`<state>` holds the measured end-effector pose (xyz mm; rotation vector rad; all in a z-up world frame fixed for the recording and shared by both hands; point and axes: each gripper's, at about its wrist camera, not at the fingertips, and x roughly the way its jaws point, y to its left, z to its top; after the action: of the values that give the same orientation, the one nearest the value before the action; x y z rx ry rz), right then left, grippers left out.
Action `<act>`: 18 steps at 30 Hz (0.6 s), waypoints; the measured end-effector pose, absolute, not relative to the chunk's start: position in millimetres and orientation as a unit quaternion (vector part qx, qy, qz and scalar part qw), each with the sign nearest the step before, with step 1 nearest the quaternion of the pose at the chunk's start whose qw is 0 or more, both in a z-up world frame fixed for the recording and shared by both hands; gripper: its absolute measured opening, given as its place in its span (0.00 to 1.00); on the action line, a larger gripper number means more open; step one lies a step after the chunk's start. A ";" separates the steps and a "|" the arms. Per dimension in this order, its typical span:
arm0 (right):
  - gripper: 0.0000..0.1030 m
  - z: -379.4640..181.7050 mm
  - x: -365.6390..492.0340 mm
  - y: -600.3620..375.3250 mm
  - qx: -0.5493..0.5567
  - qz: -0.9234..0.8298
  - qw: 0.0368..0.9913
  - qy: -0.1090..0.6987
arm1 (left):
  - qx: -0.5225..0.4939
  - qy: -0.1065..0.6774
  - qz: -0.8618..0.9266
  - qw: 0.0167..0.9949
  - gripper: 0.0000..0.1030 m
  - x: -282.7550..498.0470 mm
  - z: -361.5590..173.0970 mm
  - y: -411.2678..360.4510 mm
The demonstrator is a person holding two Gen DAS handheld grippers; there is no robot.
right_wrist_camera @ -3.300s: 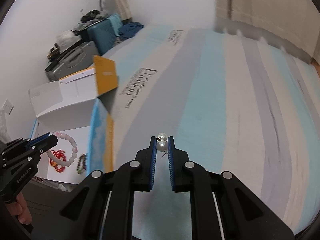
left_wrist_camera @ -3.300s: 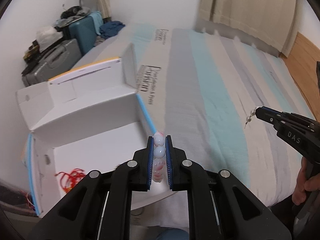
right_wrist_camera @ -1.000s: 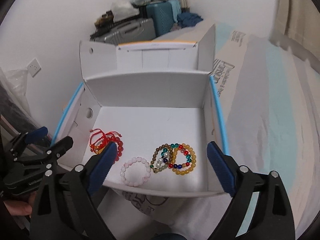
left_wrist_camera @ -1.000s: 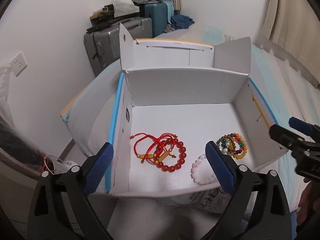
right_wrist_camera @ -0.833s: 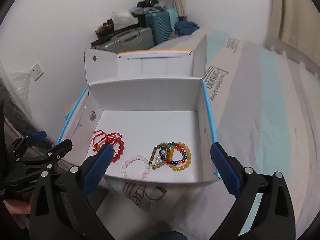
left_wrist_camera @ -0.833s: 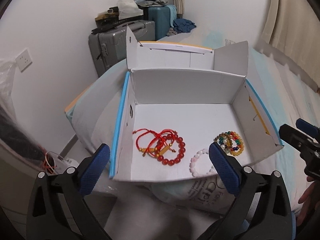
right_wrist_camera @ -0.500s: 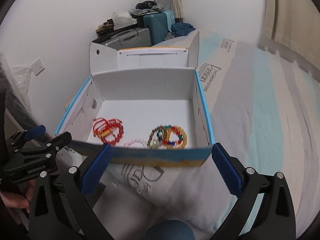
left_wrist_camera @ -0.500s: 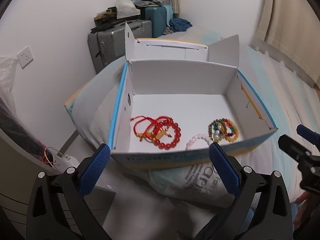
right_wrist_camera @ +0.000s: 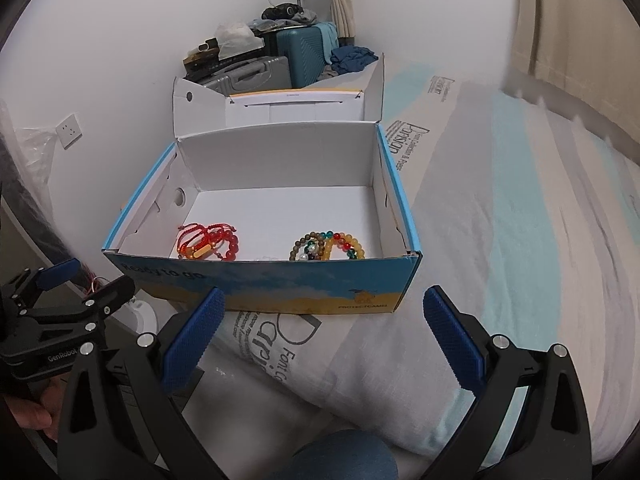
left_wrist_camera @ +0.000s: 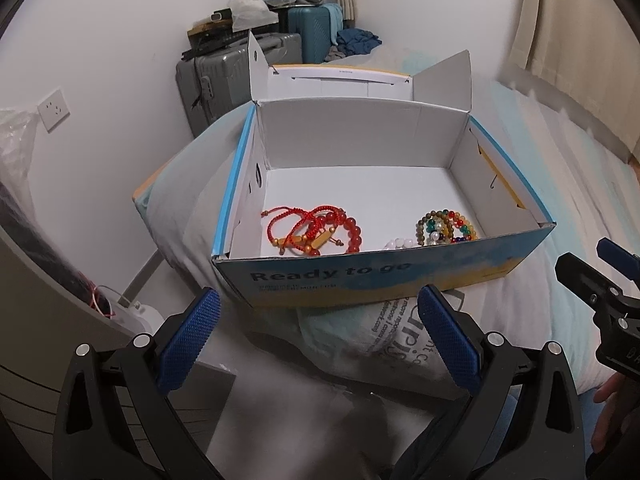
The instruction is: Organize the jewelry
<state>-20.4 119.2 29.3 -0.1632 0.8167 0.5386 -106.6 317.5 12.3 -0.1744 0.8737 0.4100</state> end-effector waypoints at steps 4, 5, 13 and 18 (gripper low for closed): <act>0.93 28.4 -20.8 119.2 -0.079 0.255 0.880 0.392 | -0.090 0.416 0.198 0.883 0.94 -109.4 11.2 318.9; 0.93 27.9 -21.1 119.5 -0.079 0.255 0.880 0.393 | -0.092 0.415 0.198 0.883 0.94 -110.4 10.9 319.2; 0.93 27.5 -21.1 121.2 -0.081 0.256 0.879 0.395 | -0.087 0.416 0.198 0.884 0.94 -110.6 9.7 319.4; 0.93 27.2 -20.6 121.0 -0.077 0.257 0.877 0.397 | -0.082 0.414 0.199 0.884 0.94 -109.6 10.0 318.0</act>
<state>-20.6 121.0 27.2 -0.1612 0.8291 0.5361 -109.6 318.0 10.0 -0.1708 0.8620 0.4143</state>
